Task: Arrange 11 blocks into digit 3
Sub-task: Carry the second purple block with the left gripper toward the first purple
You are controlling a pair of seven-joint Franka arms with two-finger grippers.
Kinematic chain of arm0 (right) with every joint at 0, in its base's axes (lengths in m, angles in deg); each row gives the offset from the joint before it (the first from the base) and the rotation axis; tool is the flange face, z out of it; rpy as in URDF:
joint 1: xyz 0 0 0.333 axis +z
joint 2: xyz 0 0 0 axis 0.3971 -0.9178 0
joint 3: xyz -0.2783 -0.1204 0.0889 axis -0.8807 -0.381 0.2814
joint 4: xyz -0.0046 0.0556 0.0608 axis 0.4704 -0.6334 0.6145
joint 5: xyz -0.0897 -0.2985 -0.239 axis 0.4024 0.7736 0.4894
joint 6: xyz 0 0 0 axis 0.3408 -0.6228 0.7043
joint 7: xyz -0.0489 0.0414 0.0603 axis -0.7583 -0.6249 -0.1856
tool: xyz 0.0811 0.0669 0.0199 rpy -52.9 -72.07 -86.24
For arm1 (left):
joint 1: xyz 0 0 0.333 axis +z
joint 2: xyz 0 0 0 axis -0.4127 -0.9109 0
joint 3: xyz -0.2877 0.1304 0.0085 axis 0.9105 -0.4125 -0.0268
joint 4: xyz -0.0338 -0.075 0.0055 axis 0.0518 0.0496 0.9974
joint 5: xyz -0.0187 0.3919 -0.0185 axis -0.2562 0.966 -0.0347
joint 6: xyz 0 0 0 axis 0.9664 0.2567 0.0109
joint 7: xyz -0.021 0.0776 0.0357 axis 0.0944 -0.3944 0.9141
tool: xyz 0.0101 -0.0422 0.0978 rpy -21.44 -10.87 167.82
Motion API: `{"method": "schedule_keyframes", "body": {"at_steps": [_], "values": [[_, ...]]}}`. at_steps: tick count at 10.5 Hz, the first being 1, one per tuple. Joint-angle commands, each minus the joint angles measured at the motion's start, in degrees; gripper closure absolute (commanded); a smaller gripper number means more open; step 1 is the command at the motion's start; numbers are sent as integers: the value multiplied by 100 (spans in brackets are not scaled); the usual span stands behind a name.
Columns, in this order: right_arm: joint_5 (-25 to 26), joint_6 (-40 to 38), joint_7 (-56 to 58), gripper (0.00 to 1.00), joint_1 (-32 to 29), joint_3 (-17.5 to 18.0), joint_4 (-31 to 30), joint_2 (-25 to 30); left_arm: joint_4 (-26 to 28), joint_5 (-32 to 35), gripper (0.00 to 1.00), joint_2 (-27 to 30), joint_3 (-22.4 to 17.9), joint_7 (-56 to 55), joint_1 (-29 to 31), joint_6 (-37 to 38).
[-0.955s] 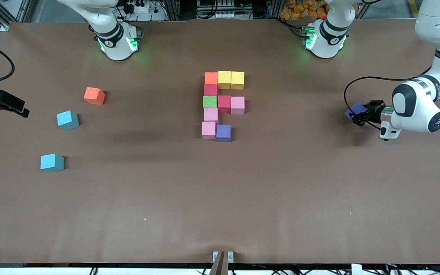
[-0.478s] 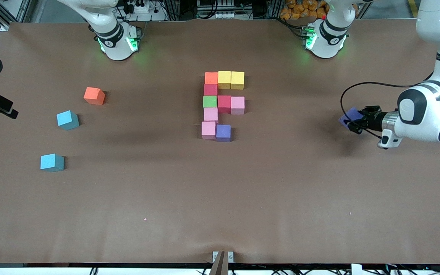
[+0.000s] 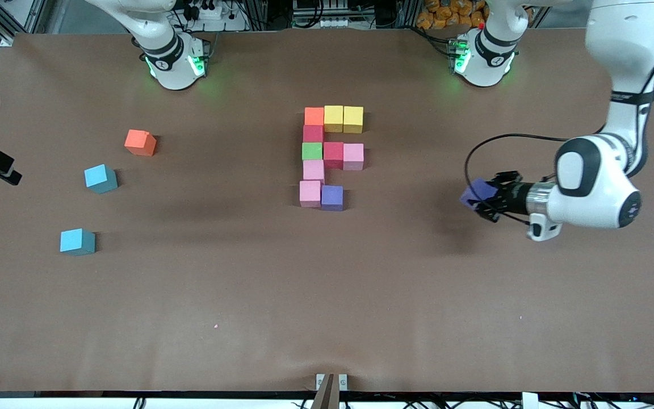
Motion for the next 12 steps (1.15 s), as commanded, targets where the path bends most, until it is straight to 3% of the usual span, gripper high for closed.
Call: {"method": "schedule_keyframes", "body": {"at_steps": [1, 4, 7, 9, 12], "values": [[-81, -48, 46, 0, -100, 67, 73, 17, -418, -616, 91, -213, 36, -1181, -512, -294], [43, -119, 46, 0, -134, 32, 64, -18, -436, -680, 90, -492, 607, -2965, -943, -1593], [112, -128, 55, 0, -161, 14, 82, 17, -445, -689, 90, -1081, 862, -4566, -1533, -3271], [455, -206, -41, 0, -57, 93, 82, 17, -436, -680, 90, -1250, 1091, -5139, -1656, -3793], [403, -163, -51, 0, -73, 85, 82, -35, -174, -637, 90, -1163, 1266, -5668, -1798, -3891]]}}
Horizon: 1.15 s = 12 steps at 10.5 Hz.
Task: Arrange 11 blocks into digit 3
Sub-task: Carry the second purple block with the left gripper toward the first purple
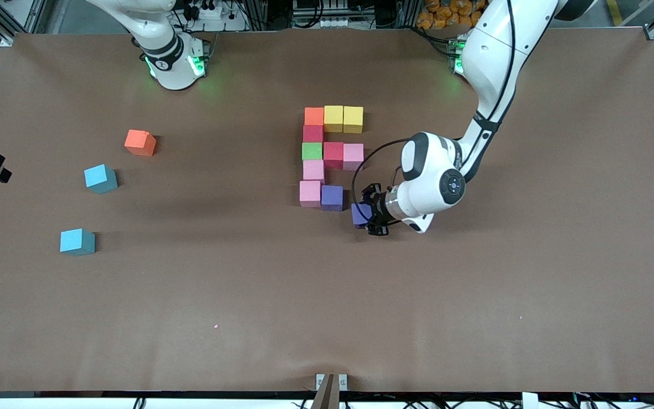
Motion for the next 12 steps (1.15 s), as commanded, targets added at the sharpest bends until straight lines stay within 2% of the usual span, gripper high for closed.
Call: {"method": "schedule_keyframes", "body": {"at_steps": [1, 3, 6, 12], "values": [[97, 27, -34, 0, -29, 31, 55, -61, 456, -49, 91, 222, 272, -184, 42, -350], [88, 272, -43, 0, -2, 31, 46, -61, 1037, -40, 91, 398, 737, -123, 269, -1080], [79, 273, -43, 0, 15, 31, 46, -61, 1398, 39, 91, 644, 967, -8, 552, -1091], [88, 335, -51, 0, 6, 31, 46, -70, 1408, 39, 92, 522, 1187, 544, 649, -1178]]}}
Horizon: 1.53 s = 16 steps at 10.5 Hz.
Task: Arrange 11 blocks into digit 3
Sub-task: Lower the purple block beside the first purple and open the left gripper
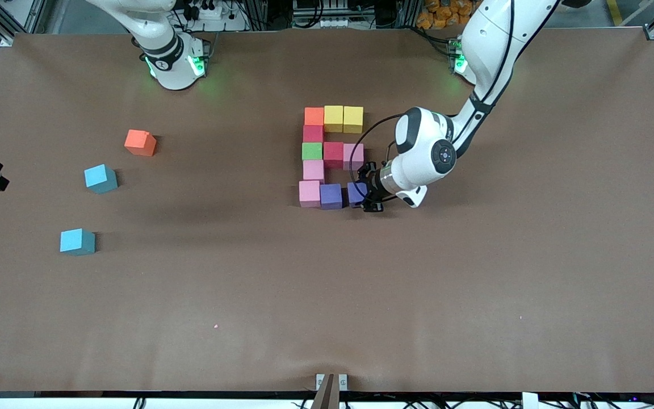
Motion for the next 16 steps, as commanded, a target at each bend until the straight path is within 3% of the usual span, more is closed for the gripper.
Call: {"method": "schedule_keyframes", "body": {"at_steps": [1, 16], "values": [[84, 19, -52, 0, 0, 26, 48, -22, 105, 25, 92, -32, 152, 248, 67, -216], [76, 142, -43, 0, 114, 26, 48, -75, -141, 33, 86, -366, 302, 556, 58, -515]]}}
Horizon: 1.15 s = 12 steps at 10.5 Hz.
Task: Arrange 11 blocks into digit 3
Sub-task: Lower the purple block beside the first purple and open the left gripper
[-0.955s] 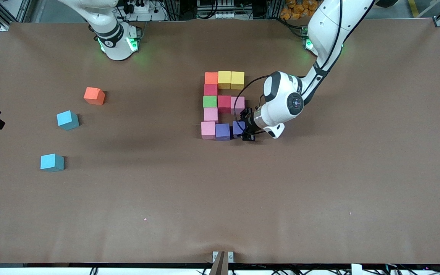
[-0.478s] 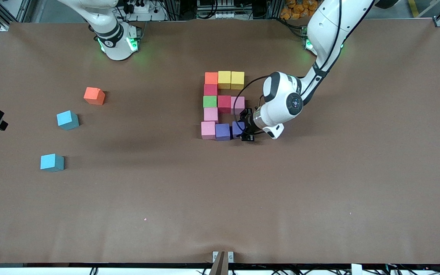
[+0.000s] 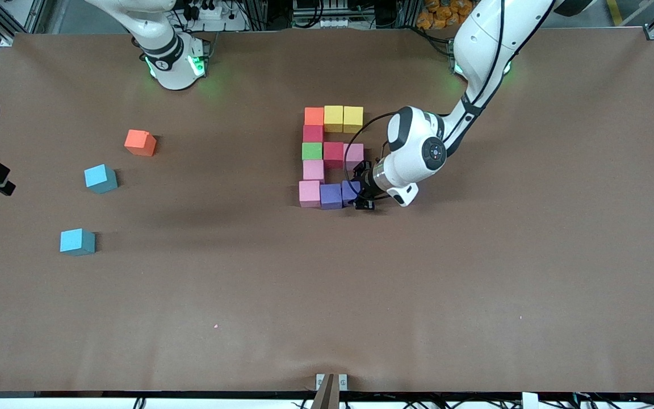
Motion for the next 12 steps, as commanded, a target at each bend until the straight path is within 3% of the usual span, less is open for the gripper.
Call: {"method": "schedule_keyframes", "body": {"at_steps": [1, 2, 4, 12], "values": [[75, 6, -44, 0, 28, 16, 49, -17, -97, 33, 83, -91, 92, 75, 57, -101], [75, 14, -44, 0, 19, 16, 49, -17, -97, 33, 74, -100, 92, 75, 57, -101], [75, 41, -44, 0, 19, 16, 49, -17, -97, 33, 0, -126, 101, 84, 66, -101], [84, 23, -35, 0, 1, 16, 49, -132, -44, 24, 0, 690, 444, -215, 163, 117]]}}
